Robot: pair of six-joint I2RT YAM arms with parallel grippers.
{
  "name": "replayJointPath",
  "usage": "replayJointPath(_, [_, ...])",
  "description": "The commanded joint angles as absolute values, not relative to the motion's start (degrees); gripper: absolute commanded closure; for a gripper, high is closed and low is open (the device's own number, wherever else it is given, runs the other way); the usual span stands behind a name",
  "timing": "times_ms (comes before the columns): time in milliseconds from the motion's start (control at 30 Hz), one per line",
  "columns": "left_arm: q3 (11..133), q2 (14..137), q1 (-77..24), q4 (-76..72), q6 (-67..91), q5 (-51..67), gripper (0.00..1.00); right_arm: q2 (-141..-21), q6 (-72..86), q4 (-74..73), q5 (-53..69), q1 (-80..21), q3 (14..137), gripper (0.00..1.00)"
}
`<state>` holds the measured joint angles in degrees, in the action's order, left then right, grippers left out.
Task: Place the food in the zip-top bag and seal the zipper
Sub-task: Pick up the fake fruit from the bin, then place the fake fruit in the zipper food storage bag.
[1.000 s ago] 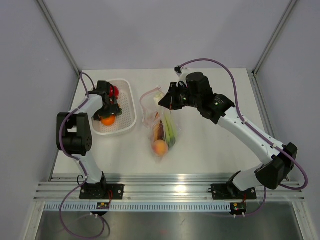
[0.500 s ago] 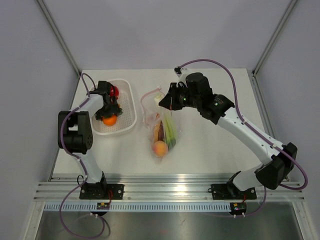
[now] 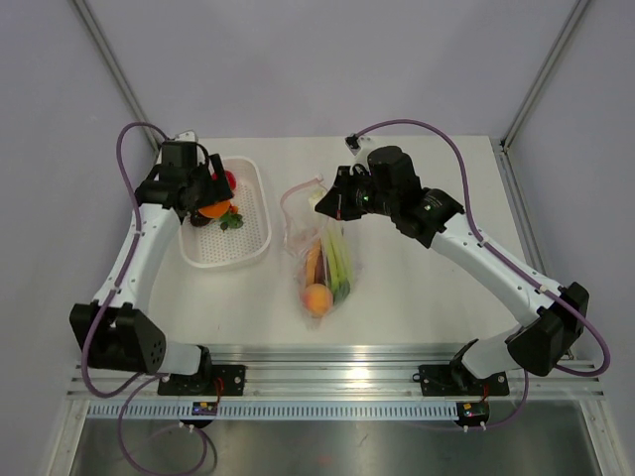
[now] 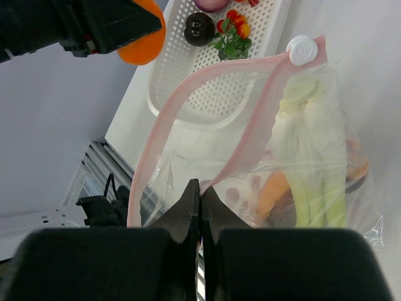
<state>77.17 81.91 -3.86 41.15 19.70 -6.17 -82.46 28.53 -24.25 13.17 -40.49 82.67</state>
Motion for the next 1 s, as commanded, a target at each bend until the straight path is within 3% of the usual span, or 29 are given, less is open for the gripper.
replayJointPath(0, [80.24, 76.13, -7.29, 42.63, 18.37, -0.36, 0.41, -81.47, 29.27, -20.13, 14.15, -40.25, 84.37, 1.0])
replayJointPath(233, [88.33, 73.83, -15.28, 45.17, 19.77, 15.98, 0.44, -82.09, 30.23, -19.6, 14.24, -40.25, 84.2, 1.0])
replayJointPath(533, [82.71, 70.32, -23.38, 34.11, 27.58, 28.46, 0.44, -82.35, 30.85, -19.6, 14.24, -40.25, 84.64, 1.0])
replayJointPath(967, [77.87, 67.5, -24.7, 24.26, 32.78, 29.71, 0.43, -82.79, 31.38, -19.86, 14.94, -40.25, 85.25, 1.0])
